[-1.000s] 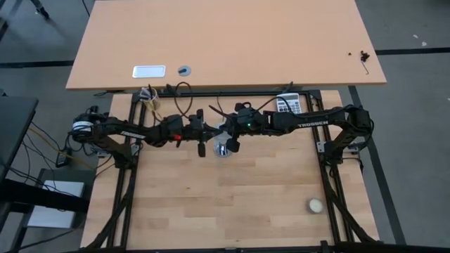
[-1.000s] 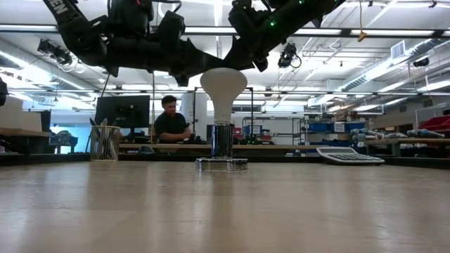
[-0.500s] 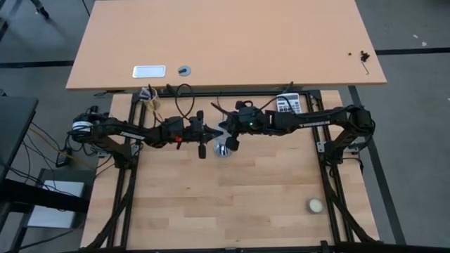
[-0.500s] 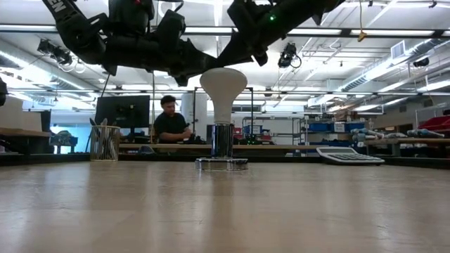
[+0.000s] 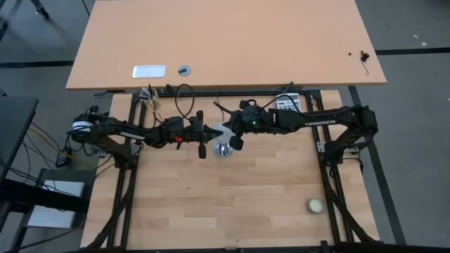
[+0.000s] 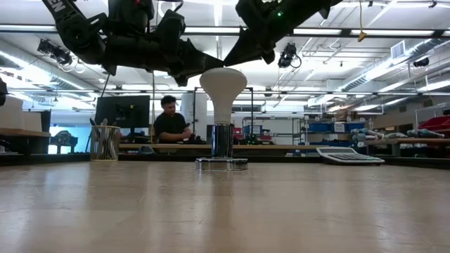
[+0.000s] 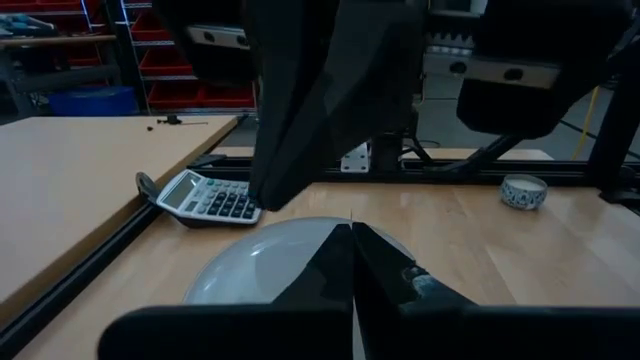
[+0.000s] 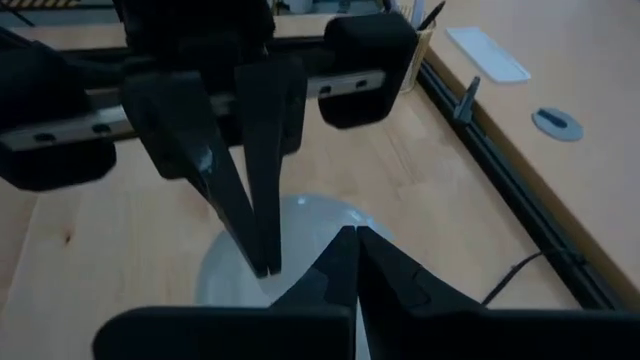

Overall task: Screw lightbulb
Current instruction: Insert the white lightbulb into the silver lamp

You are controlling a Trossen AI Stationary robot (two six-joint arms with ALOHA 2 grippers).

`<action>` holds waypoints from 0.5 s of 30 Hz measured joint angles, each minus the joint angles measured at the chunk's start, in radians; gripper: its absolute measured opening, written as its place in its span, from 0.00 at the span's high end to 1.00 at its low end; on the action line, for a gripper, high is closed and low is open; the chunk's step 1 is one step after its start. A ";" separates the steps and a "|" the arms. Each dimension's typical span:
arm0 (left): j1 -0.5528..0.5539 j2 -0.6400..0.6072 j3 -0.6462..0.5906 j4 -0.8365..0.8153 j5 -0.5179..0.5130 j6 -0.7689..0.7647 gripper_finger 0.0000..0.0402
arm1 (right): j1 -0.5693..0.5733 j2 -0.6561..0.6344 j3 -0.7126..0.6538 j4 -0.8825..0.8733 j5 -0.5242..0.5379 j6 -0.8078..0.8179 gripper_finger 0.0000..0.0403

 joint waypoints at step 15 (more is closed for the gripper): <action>0.000 -0.066 -0.002 -0.002 0.001 0.022 1.00 | 0.000 0.000 0.000 0.002 -0.003 -0.010 0.97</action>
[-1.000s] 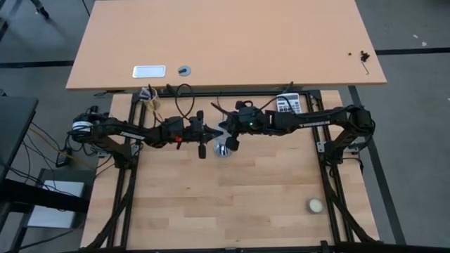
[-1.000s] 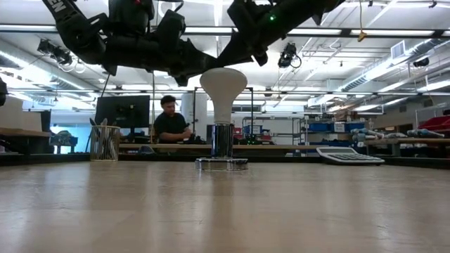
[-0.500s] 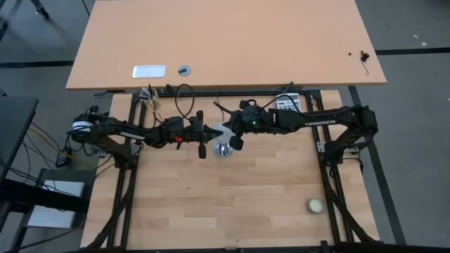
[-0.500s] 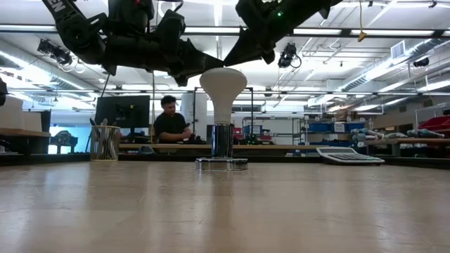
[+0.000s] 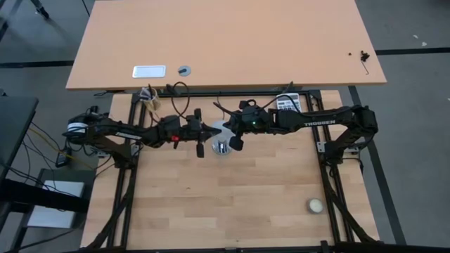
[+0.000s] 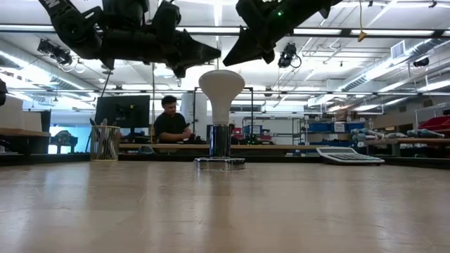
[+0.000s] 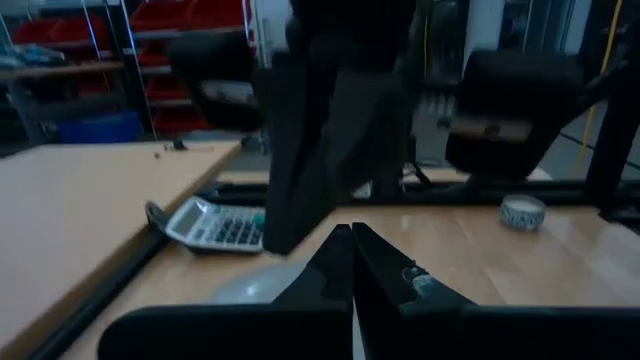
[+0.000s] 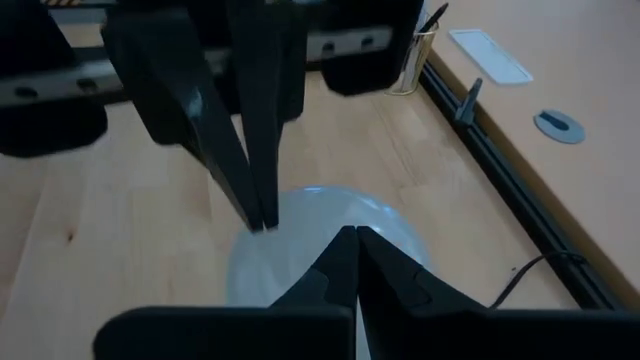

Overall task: Screw lightbulb
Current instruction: Insert the white lightbulb into the silver lamp

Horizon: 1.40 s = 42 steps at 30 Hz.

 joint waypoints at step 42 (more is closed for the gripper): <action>-0.087 -0.083 0.106 -0.566 -0.154 0.109 1.00 | -0.144 0.007 0.001 -0.113 -0.130 -0.047 0.97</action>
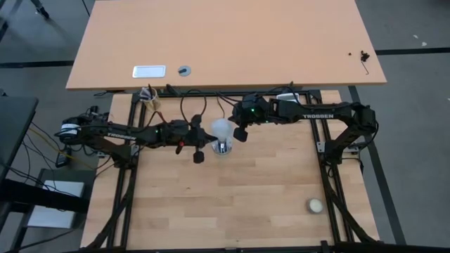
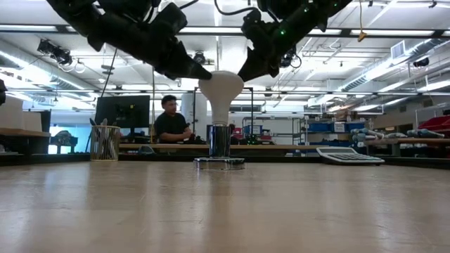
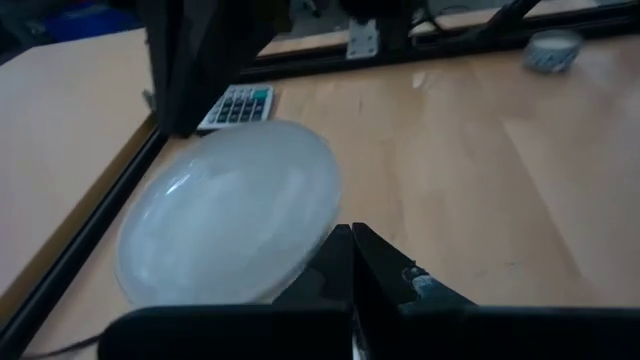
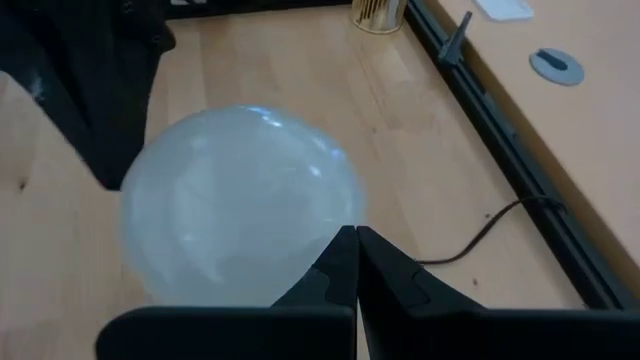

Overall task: Screw lightbulb
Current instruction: Insert the white lightbulb into the silver lamp

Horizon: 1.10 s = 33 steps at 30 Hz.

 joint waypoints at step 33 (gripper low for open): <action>-0.010 0.000 0.000 -0.032 -0.038 -0.031 1.00 | 0.093 0.000 -0.001 0.058 -0.031 -0.059 0.97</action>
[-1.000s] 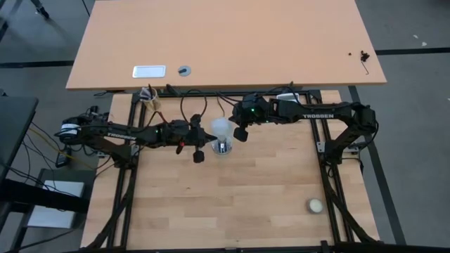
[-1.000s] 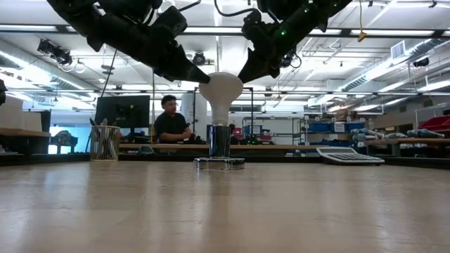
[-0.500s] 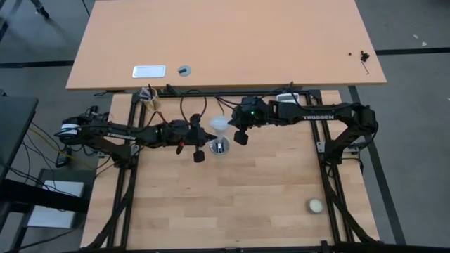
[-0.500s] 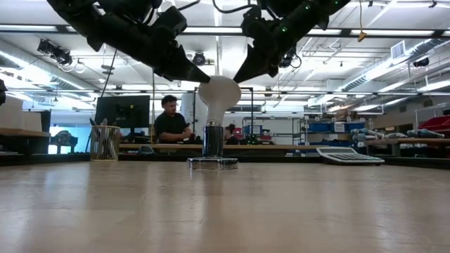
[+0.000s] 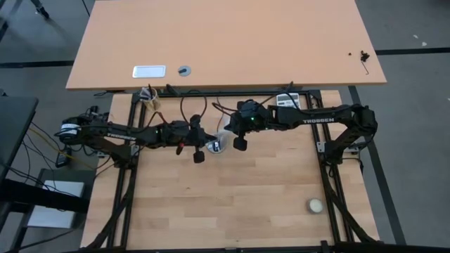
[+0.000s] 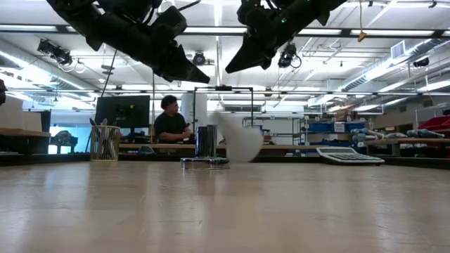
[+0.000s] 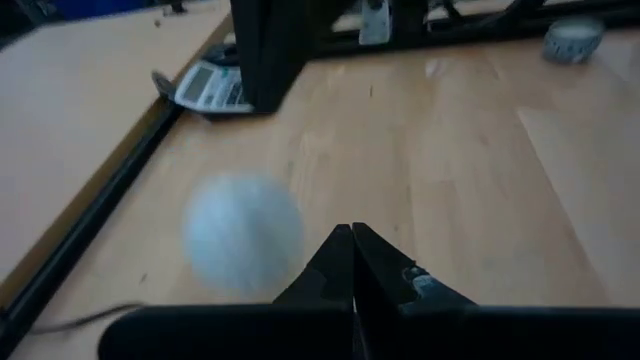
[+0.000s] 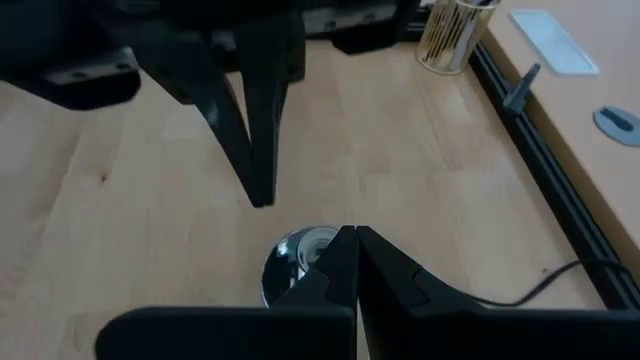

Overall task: Screw lightbulb
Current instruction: Insert the white lightbulb into the silver lamp

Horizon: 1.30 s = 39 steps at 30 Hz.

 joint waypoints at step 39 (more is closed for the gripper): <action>0.000 0.000 -0.084 0.003 -0.041 -0.076 1.00 | -0.284 -0.002 0.000 -0.536 0.308 -0.240 0.45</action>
